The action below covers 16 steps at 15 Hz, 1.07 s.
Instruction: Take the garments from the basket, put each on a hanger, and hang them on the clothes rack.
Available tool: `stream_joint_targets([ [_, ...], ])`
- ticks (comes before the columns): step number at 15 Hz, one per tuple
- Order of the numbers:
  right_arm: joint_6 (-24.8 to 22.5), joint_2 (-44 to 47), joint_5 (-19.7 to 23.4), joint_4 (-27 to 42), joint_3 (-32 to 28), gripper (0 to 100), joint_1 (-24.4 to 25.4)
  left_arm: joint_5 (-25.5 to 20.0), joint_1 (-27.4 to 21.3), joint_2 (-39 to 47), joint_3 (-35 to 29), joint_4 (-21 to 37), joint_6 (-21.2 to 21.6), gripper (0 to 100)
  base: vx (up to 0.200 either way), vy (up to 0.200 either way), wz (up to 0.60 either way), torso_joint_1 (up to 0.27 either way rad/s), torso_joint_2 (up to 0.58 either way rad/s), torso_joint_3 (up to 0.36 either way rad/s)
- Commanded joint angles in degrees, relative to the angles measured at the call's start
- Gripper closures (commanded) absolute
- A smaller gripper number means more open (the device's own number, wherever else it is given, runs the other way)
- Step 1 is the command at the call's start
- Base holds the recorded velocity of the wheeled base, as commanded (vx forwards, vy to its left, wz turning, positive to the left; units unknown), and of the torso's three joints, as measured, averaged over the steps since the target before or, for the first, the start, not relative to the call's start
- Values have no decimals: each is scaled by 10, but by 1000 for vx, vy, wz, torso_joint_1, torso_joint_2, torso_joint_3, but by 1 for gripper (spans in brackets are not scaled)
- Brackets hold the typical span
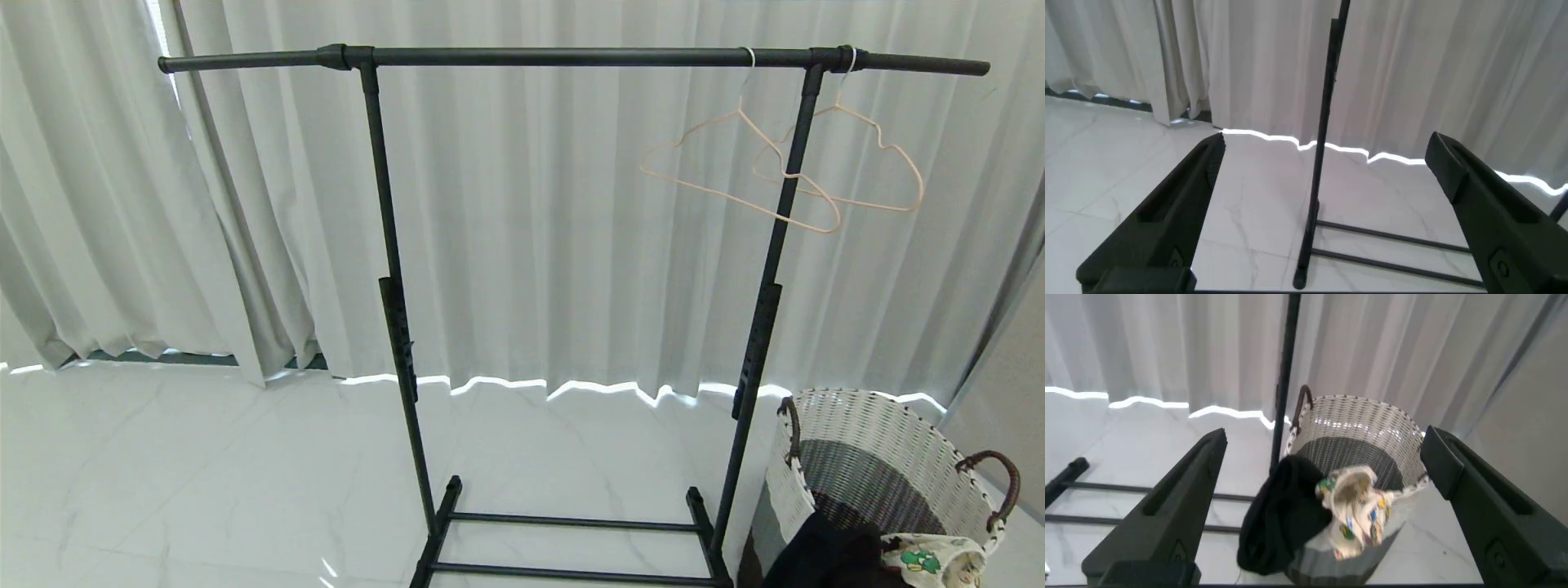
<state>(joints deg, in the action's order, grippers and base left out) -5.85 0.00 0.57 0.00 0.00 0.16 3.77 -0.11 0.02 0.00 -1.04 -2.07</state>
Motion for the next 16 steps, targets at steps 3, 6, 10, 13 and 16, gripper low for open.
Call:
stream_joint_targets([
  [3,0,0,0,0,0,0,-1,0,-1,0,0,0,-2,0,0,-133,0,0,3,2],
  [6,-5,0,0,0,0,0,0,0,0,0,0,0,-3,0,0,0,0,0,0,0],
  [10,-6,0,0,0,0,0,0,0,-1,0,0,0,-1,0,0,-200,0,2,2,2],
  [13,-4,0,0,0,0,0,0,0,0,1,0,0,0,0,0,-200,0,4,4,1],
  [16,-4,0,0,0,0,0,-1,0,-1,1,0,0,-1,0,0,-200,0,4,7,2],
])
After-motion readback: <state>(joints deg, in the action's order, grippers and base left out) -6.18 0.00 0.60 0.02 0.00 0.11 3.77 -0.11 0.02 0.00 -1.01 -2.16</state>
